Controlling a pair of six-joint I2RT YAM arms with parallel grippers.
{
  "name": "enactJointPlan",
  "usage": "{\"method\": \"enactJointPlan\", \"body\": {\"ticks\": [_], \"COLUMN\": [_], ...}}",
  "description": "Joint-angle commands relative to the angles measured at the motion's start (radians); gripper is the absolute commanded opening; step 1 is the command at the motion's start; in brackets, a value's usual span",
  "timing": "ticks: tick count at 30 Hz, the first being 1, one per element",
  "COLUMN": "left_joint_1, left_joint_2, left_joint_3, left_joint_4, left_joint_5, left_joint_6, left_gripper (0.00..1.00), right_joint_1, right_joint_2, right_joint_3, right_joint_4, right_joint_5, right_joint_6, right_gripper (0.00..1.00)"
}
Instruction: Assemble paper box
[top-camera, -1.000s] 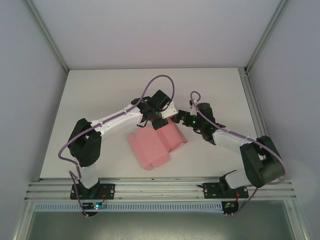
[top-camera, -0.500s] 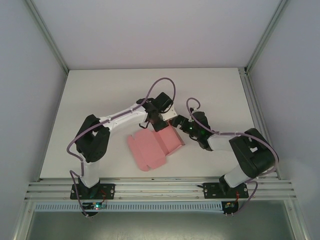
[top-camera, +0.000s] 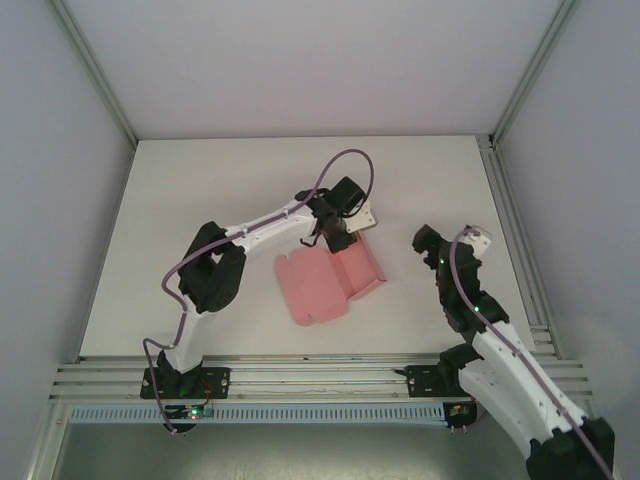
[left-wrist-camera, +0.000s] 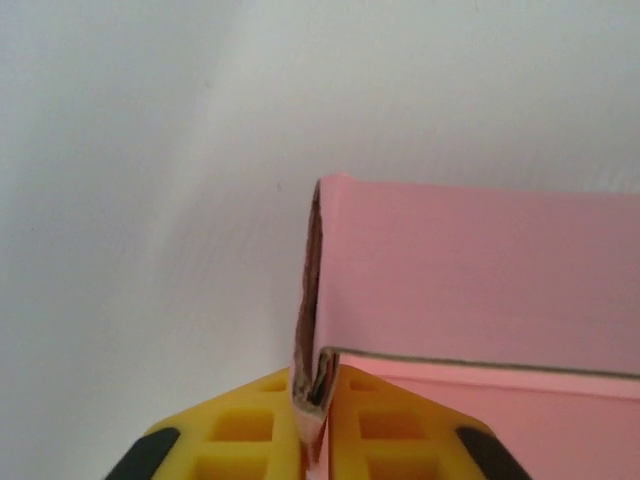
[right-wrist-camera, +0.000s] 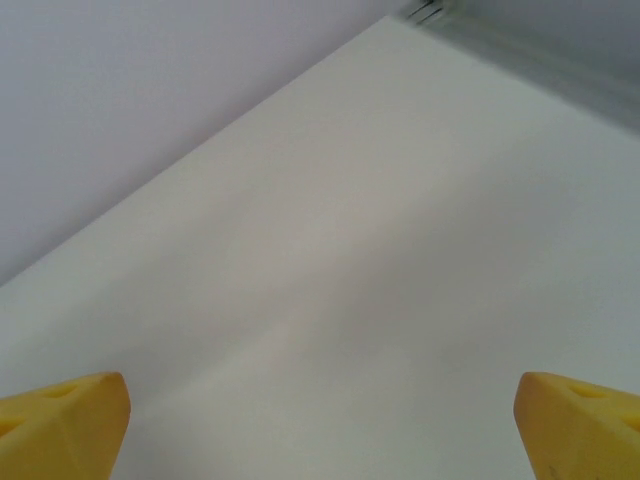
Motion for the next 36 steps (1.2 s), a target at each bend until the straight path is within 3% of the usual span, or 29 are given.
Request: {"method": "enactJointPlan", "body": {"ticks": [1, 8, 9, 14, 17, 19, 22, 28, 30, 36], "left_joint_1": [-0.006, -0.018, -0.018, -0.017, -0.017, -0.017, -0.016, -0.012, -0.009, 0.006], "left_joint_2": [0.057, 0.076, 0.066, -0.066, -0.230, -0.354, -0.510, -0.753, -0.826, -0.989], "left_joint_3": [0.109, 0.226, 0.228, 0.118, -0.081, -0.218, -0.374, -0.600, -0.666, -0.813], "left_joint_4": [-0.121, -0.180, -0.184, -0.127, 0.030, 0.144, 0.235, 0.218, 0.199, 0.180], "left_joint_5": [-0.010, 0.038, 0.042, -0.042, -0.104, -0.096, -0.193, -0.583, -0.651, -0.682], "left_joint_6": [0.044, 0.051, 0.049, 0.013, -0.059, -0.144, -0.289, -0.557, -0.625, -0.714], "left_gripper": [0.32, 0.84, 0.99, 1.00, 1.00, 1.00, 1.00, 1.00, 1.00, 1.00], "right_joint_1": [-0.022, -0.044, -0.047, -0.047, -0.043, -0.021, 0.060, 0.253, 0.280, 0.338], "right_joint_2": [-0.098, -0.034, -0.006, 0.112, 0.223, 0.311, 0.421, 0.619, 0.685, 0.794], "right_joint_3": [-0.035, 0.027, 0.041, 0.138, 0.250, 0.323, 0.419, 0.613, 0.650, 0.665], "right_joint_4": [-0.133, -0.174, -0.171, -0.134, -0.171, -0.197, -0.232, -0.384, -0.446, -0.504], "right_joint_5": [0.051, -0.013, -0.028, -0.198, -0.370, -0.416, -0.401, -0.246, -0.236, -0.226], "right_joint_6": [-0.055, -0.131, -0.150, -0.313, -0.393, -0.410, -0.449, -0.463, -0.399, -0.332], "right_gripper": [0.98, 0.98, 0.98, 0.98, 0.98, 0.98, 0.98, 0.98, 0.91, 0.65]}}
